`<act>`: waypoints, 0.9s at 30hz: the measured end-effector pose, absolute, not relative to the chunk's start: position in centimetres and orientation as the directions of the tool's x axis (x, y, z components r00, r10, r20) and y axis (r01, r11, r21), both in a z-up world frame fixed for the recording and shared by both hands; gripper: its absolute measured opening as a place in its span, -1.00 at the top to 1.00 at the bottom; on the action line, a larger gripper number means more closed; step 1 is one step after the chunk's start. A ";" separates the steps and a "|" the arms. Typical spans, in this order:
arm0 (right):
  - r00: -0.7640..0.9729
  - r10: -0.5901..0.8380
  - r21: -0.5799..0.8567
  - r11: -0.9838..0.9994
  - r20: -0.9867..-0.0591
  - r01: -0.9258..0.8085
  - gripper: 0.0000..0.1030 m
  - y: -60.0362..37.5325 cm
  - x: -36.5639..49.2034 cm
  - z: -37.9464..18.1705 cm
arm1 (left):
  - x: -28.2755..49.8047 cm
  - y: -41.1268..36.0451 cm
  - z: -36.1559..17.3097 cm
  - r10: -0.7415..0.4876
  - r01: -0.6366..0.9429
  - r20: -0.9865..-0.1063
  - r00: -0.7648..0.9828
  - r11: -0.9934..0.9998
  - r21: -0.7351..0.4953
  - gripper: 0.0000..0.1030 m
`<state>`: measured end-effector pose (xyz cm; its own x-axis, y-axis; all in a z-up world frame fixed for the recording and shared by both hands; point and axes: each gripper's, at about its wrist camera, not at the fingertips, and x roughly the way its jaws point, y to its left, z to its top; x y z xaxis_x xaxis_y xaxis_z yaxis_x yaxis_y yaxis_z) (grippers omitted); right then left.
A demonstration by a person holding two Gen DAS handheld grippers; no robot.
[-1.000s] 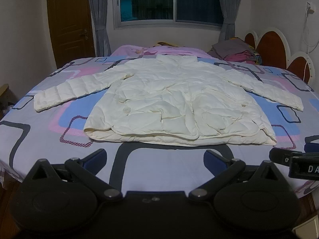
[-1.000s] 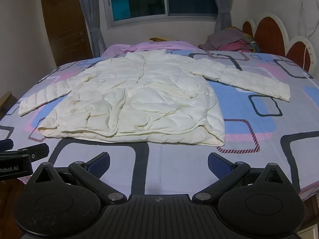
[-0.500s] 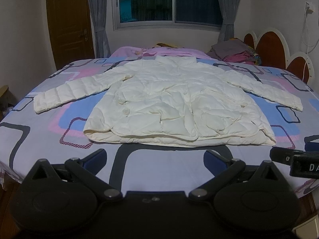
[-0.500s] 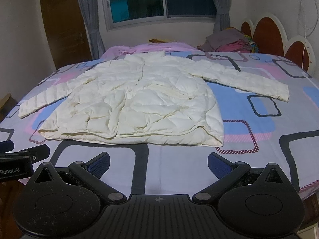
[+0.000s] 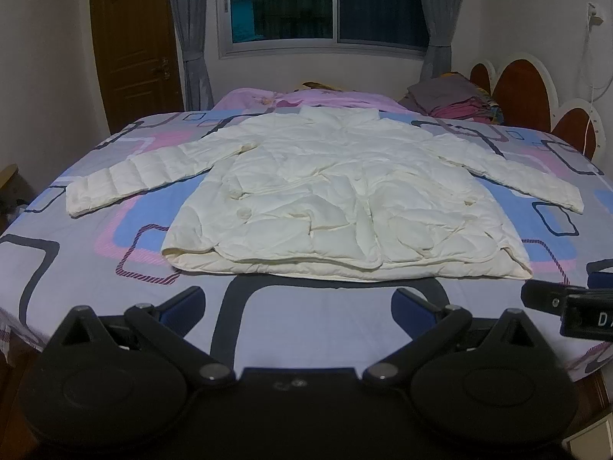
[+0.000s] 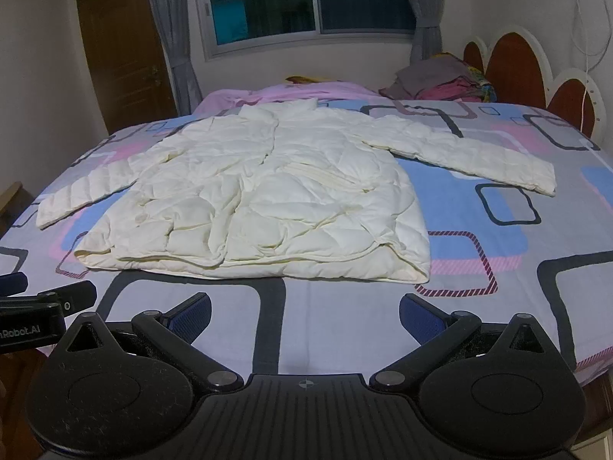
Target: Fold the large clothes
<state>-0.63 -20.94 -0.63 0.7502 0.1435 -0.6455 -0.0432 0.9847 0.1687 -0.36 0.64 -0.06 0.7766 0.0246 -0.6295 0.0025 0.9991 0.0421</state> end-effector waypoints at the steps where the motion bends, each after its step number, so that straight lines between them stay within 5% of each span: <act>1: 0.750 0.144 0.169 0.985 -0.645 -0.044 -1.00 -20.9 -0.6 -0.6 | -0.4 0.6 -0.1 0.024 0.003 -0.629 0.777 0.999 0.043 -1.00; 27: 0.751 0.143 0.166 0.985 -0.644 -0.044 -1.00 -20.8 -0.8 -0.5 | -0.6 0.8 0.1 0.025 0.001 -0.627 0.779 0.999 0.042 -1.00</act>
<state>-0.84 -20.82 -0.46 0.7514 0.1428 -0.6442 -0.0445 0.9851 0.1664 -0.56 0.81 0.05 0.7786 0.0254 -0.6271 0.0013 0.9991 0.0422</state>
